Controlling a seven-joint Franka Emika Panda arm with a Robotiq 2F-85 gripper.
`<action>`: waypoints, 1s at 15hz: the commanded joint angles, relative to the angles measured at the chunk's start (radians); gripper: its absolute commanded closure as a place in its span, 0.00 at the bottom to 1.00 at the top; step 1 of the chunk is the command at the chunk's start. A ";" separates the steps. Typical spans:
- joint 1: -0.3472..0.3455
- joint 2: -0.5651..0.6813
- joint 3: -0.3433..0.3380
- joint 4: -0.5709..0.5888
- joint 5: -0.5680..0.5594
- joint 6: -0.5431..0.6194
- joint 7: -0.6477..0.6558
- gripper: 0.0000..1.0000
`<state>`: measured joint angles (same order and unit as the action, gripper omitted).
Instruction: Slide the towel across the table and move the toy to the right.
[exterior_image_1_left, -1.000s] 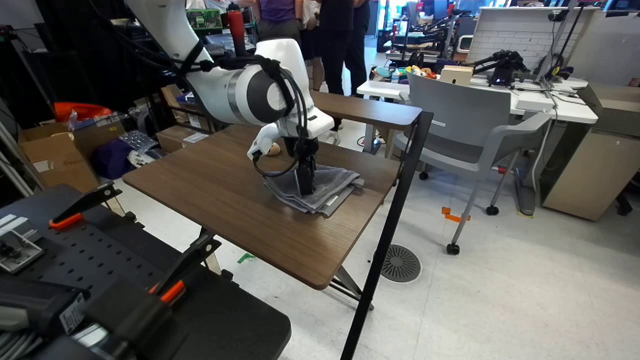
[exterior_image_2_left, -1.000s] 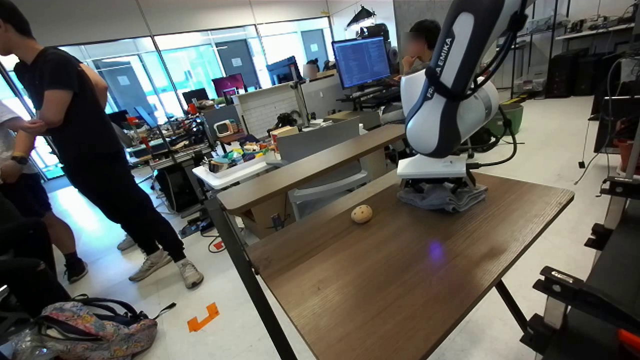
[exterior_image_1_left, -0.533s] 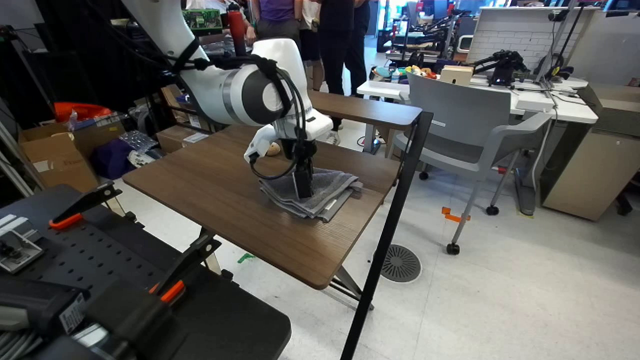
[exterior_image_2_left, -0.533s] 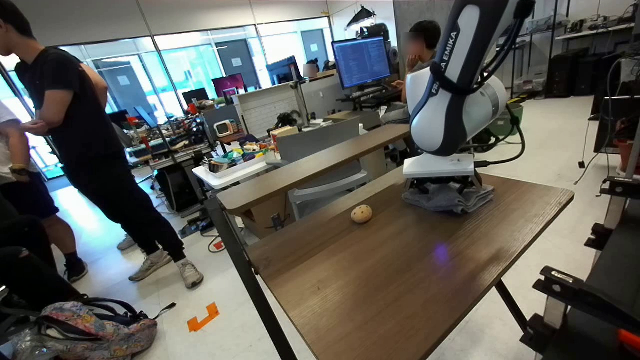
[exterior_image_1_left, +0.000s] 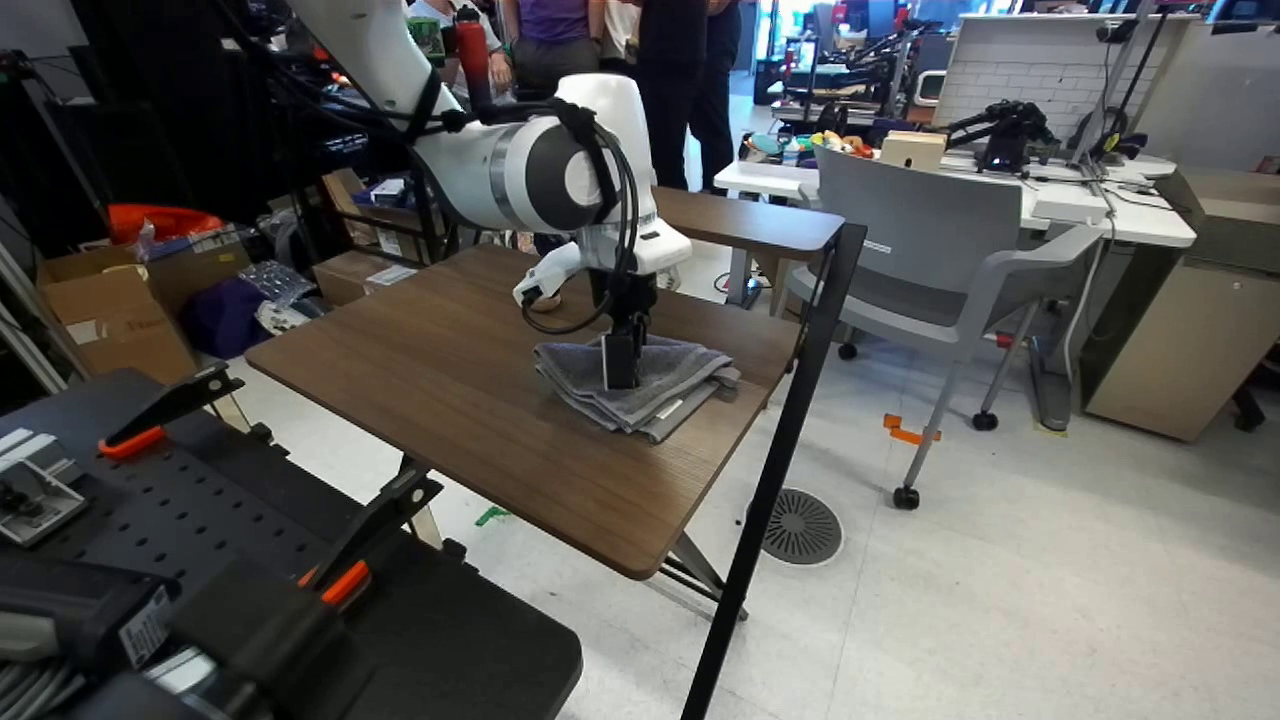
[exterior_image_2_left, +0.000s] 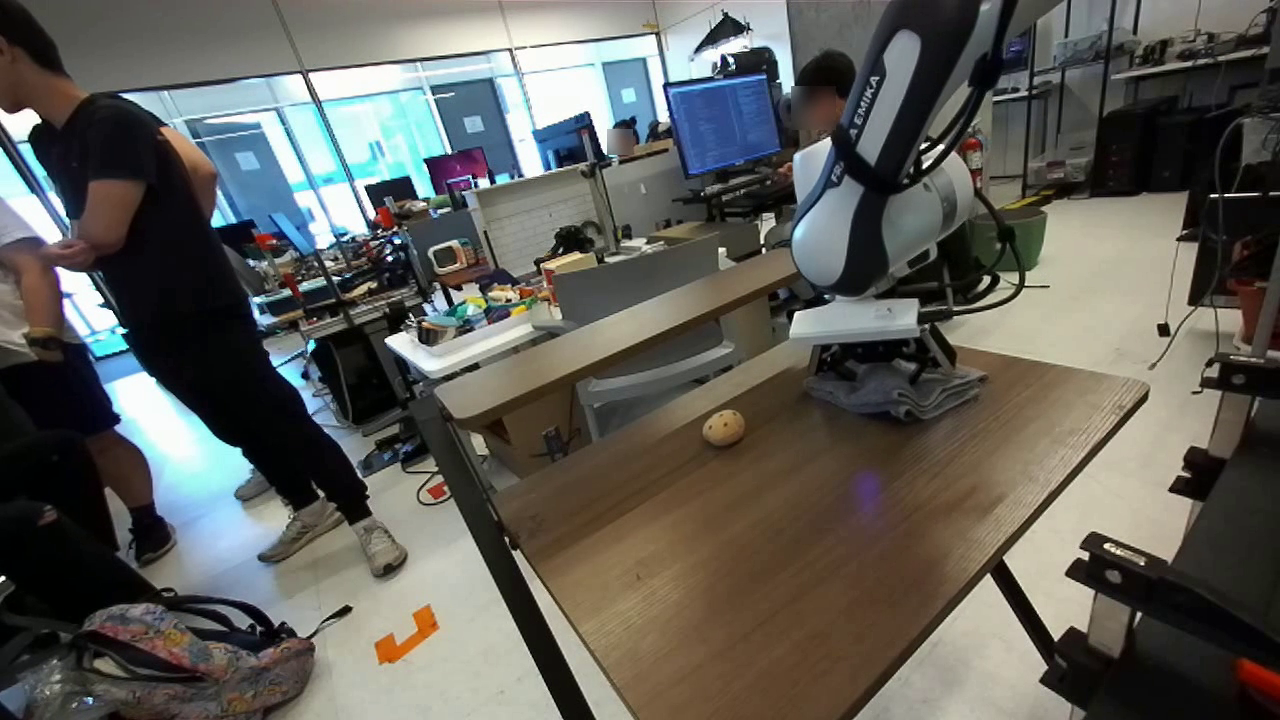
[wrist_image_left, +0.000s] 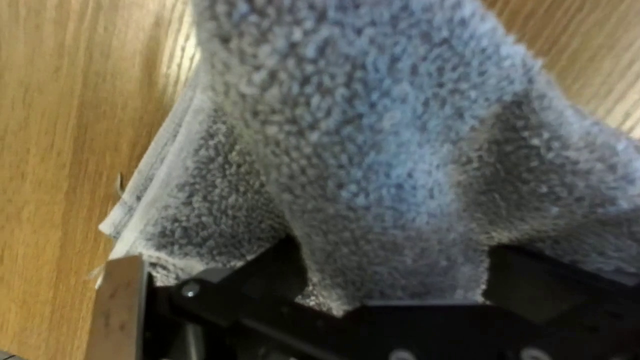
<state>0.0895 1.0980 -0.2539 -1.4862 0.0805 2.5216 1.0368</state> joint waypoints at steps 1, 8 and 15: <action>-0.009 0.060 -0.009 -0.022 -0.043 -0.023 -0.031 0.00; 0.003 -0.059 -0.023 -0.299 -0.137 0.187 -0.253 0.00; 0.005 -0.130 0.041 -0.529 -0.073 0.465 -0.472 0.00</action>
<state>0.0923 0.9509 -0.2631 -1.8948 -0.0251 2.9153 0.6594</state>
